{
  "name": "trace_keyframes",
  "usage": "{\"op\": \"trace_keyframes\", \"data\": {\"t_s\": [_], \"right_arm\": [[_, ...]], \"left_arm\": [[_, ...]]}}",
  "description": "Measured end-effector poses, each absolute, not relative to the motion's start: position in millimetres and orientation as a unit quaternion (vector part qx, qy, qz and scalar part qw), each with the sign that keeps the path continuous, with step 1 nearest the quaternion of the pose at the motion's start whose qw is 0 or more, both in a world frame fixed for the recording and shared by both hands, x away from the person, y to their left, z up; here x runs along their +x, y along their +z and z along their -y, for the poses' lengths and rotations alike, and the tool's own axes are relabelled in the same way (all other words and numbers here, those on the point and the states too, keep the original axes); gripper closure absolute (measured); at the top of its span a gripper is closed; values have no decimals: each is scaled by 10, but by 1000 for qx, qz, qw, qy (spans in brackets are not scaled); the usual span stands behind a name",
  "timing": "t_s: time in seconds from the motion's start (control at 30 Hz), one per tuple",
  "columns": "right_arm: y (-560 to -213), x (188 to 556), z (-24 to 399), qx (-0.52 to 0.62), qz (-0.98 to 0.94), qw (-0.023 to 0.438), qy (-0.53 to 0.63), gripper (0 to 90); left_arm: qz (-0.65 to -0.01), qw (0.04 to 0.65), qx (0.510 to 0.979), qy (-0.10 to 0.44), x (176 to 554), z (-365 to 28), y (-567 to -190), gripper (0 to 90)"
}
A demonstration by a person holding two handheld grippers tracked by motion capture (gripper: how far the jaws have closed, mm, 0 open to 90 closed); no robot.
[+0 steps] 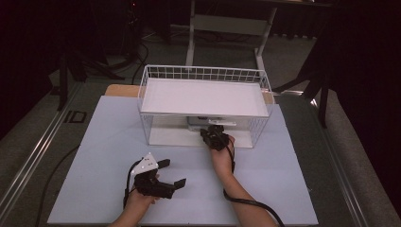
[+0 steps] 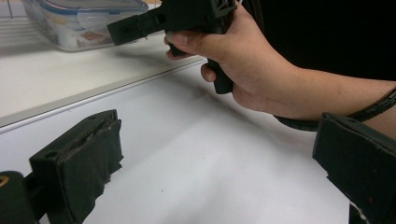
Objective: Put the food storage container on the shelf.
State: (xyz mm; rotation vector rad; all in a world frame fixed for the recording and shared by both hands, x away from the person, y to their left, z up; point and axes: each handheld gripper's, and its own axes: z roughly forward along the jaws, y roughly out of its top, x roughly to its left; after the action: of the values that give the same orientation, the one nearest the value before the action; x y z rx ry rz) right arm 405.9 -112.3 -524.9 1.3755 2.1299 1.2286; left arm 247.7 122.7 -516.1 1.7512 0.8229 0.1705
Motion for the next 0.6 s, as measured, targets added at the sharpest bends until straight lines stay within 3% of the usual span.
{"op": "trace_keyframes", "data": {"t_s": [0.17, 0.33, 0.43, 0.47, 0.53, 0.6], "right_arm": [[-5241, 4030, 1099, 475, -747, 162, 435, 893], [-5231, 3925, 1080, 458, -754, 173, 438, 752], [-5228, 3902, 1085, 456, -755, 172, 440, 730], [-5211, 3824, 1114, 454, -752, 174, 445, 618], [-5180, 3761, 1143, 447, -750, 181, 453, 482], [-5161, 3734, 1156, 442, -751, 188, 454, 429]], "left_arm": [[-348, 565, 745, 72, 2472, -1220, -5157, 23], [-339, 561, 751, 78, 2508, -1225, -5175, 23], [-339, 562, 751, 73, 2517, -1225, -5183, 23], [-337, 562, 752, 72, 2520, -1225, -5181, 23], [-334, 563, 753, 68, 2523, -1224, -5172, 23], [-333, 564, 752, 67, 2524, -1224, -5169, 23]]}}
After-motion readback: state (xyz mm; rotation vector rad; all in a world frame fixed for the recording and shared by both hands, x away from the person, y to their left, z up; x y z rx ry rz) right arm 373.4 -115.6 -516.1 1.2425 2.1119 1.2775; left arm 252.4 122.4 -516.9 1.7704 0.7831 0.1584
